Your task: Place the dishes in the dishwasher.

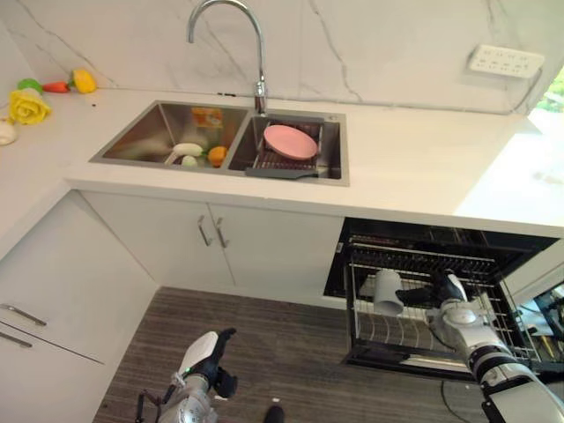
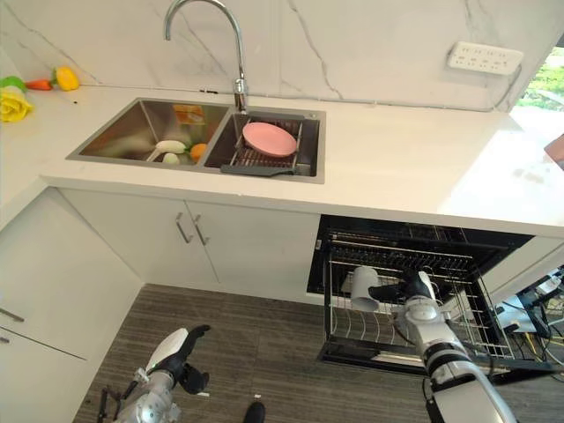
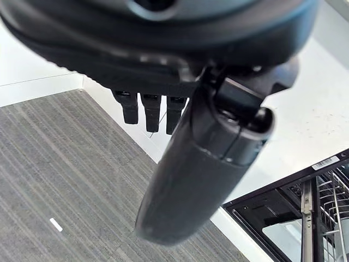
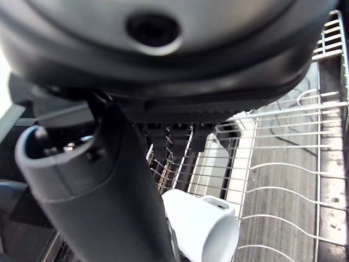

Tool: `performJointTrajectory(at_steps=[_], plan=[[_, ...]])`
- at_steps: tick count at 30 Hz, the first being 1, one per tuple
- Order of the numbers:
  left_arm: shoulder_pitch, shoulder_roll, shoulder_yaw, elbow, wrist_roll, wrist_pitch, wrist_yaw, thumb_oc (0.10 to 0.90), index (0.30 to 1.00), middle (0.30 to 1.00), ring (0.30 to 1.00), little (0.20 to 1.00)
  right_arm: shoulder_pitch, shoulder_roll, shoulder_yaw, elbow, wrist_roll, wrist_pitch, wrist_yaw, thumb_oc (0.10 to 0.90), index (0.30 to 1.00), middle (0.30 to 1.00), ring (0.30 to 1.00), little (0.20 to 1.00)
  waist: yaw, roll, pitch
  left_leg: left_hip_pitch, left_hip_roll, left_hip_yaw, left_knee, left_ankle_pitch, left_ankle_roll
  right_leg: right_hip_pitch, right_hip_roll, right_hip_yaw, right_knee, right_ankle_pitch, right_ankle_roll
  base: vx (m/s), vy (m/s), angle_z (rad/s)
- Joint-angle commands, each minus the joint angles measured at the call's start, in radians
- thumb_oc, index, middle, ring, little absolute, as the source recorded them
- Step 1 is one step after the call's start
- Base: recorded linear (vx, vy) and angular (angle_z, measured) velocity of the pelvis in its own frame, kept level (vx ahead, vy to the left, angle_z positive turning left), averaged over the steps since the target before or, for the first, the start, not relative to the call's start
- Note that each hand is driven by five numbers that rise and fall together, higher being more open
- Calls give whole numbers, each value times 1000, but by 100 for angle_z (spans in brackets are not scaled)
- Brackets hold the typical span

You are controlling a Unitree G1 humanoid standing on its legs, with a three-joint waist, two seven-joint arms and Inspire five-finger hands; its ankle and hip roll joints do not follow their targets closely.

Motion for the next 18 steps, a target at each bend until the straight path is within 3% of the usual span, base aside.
performJointTrajectory(at_steps=[1, 8, 10, 12, 13, 15, 18], plan=[[-56, 22, 31, -17, -19, -35, 49, 800, 900, 900, 900, 900, -72, -23, -16, -62, 56, -79, -36, 800, 900, 900, 900, 900, 21, -70, -24, -23, 51, 63, 4, -75, -88, 46, -60, -10, 14, -86, 36, -8, 0, 11], [-54, 15, 57, -4, -34, -24, 51, 800, 900, 900, 900, 900, -22, -40, -39, -309, 55, -109, -50, 800, 900, 900, 900, 900, 11, -71, -21, -18, 58, 78, 4, -72, -90, 38, -56, 7, 14, -83, 34, -26, 3, 2], [-60, 0, 71, 43, -40, -13, 57, 800, 900, 900, 900, 900, 32, -50, -68, -469, 28, -128, -63, 800, 900, 900, 900, 900, -6, -65, -22, -14, 63, 89, 4, -73, -88, 33, -54, 23, 14, -78, 33, -20, 12, -8], [-62, -34, 109, 122, -53, 7, 44, 800, 900, 900, 900, 900, 143, -82, -148, -770, -124, -151, -95, 800, 900, 900, 900, 900, -39, -47, -22, -5, 70, 108, 4, -75, -85, 26, -51, 47, 14, -74, 34, -29, 25, -10], [-62, -35, 105, 126, -52, 6, 45, 800, 900, 900, 900, 900, 159, -80, -156, -788, -130, -143, -95, 800, 900, 900, 900, 900, -35, -46, -24, -5, 71, 108, 4, -75, -85, 26, -51, 47, 14, -73, 33, -30, 30, -14], [-59, -75, 126, 238, -69, 14, 37, 800, 900, 900, 900, 900, 286, -34, -289, -1045, -126, -208, -82, 800, 900, 900, 900, 900, -64, -27, -26, 3, 77, 115, 4, -76, -84, 25, -45, 57, 16, -77, 30, -16, 1, -28], [-63, -123, 169, 399, -121, 22, 29, 800, 900, 900, 900, 900, 383, 87, -337, -1169, 26, -292, -31, 800, 900, 900, 900, 900, -88, -6, -28, 2, 85, 118, 4, -70, -88, 19, -36, 61, 17, -82, 24, -47, -33, -12]])
